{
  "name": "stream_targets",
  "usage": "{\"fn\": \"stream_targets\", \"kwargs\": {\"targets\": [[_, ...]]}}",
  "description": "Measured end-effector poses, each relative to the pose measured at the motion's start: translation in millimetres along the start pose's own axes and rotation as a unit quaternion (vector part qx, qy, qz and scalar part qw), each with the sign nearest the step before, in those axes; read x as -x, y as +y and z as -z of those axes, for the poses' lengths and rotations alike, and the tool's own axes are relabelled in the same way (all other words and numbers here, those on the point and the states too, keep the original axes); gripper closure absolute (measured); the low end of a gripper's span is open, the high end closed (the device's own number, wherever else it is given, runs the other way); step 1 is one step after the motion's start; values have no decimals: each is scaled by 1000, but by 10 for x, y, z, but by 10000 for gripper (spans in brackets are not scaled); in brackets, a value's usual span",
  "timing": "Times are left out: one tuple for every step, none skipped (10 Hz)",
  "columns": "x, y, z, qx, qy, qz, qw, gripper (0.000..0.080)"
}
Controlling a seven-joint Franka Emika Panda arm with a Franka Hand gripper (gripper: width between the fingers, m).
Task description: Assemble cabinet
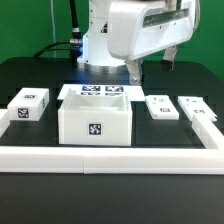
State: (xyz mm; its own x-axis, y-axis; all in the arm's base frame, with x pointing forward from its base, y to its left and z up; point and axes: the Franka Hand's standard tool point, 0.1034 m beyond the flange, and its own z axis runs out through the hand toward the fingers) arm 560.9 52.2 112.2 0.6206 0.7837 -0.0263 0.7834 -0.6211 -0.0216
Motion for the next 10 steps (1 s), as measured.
{"fn": "stream_targets", "kwargs": {"targets": [[0,0,0,0,0,0,1000,0],[0,0,0,0,0,0,1000,0],[0,0,0,0,0,0,1000,0],[0,0,0,0,0,0,1000,0],[0,0,0,0,0,0,1000,0],[0,0,0,0,0,0,1000,0],[0,0,0,0,0,0,1000,0],[0,0,0,0,0,0,1000,0],[0,0,0,0,0,0,1000,0],[0,0,0,0,0,0,1000,0]]}}
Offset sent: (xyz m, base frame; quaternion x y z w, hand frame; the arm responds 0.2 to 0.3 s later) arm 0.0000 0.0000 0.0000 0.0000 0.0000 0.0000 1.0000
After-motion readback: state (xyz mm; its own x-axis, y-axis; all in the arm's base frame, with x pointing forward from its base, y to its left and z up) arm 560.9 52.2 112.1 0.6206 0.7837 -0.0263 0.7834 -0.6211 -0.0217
